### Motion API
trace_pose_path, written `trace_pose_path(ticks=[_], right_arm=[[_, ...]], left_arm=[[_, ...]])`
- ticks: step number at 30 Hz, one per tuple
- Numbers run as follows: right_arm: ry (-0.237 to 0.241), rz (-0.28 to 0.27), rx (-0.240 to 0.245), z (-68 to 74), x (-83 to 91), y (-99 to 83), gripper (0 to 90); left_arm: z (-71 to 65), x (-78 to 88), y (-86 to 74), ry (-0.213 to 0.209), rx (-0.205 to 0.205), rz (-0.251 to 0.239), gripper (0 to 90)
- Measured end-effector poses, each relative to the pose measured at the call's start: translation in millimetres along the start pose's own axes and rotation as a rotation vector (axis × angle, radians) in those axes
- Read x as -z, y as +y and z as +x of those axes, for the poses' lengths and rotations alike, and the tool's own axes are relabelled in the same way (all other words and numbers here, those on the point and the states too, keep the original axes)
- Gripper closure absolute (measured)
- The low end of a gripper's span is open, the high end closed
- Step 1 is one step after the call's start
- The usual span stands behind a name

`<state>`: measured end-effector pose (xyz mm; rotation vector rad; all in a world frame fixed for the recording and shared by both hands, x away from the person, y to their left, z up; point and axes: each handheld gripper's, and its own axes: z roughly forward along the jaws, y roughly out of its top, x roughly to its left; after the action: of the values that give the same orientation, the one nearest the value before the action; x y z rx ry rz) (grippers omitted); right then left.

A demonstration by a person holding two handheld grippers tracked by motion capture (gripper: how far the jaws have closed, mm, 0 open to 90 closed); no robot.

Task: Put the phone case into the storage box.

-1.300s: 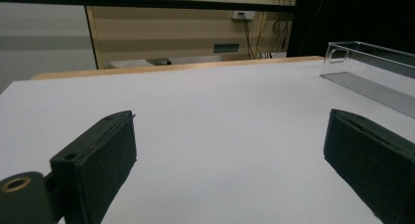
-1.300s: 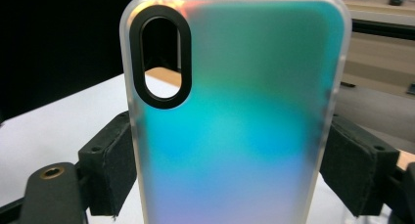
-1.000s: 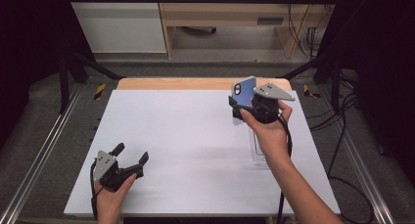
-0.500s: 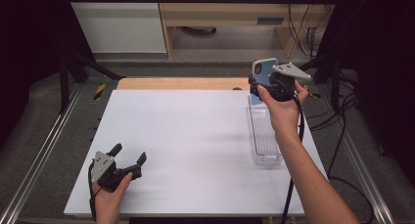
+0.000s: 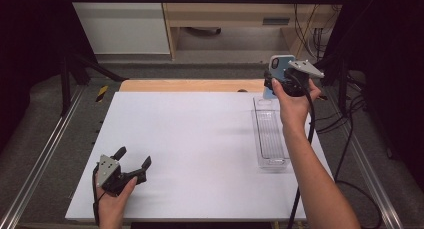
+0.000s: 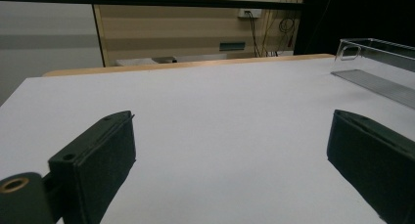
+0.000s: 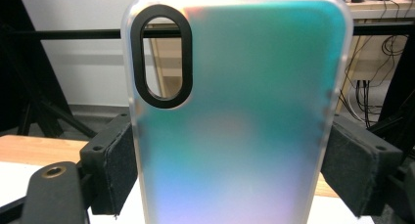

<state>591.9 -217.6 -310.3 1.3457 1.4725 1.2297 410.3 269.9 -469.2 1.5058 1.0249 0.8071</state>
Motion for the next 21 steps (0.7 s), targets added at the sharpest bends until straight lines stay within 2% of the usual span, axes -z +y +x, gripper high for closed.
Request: trace_pose_path(ticks=[8, 9, 12, 21], right_arm=[[-0.032, 0.013, -0.024, -8.2, -23.4, -15.8, 17.4], [-0.055, 0.021, -0.003, -8.3, -28.3, -21.3, 17.4], [-0.068, 0.028, -0.005, -7.8, -32.6, -27.3, 17.4], [-0.057, 0.048, -0.036, -6.0, -41.9, -48.4, 17.4]], left_arm=[[-3.4, 0.4, 0.2, -0.008, -0.017, -0.01, 3.7], [-4.1, 0.2, 0.3, -0.011, -0.024, -0.018, 4.2], [-5.5, -0.2, 1.0, -0.012, -0.051, -0.019, 4.1], [-7.1, 0.3, 1.1, -0.017, -0.048, -0.022, 3.5]])
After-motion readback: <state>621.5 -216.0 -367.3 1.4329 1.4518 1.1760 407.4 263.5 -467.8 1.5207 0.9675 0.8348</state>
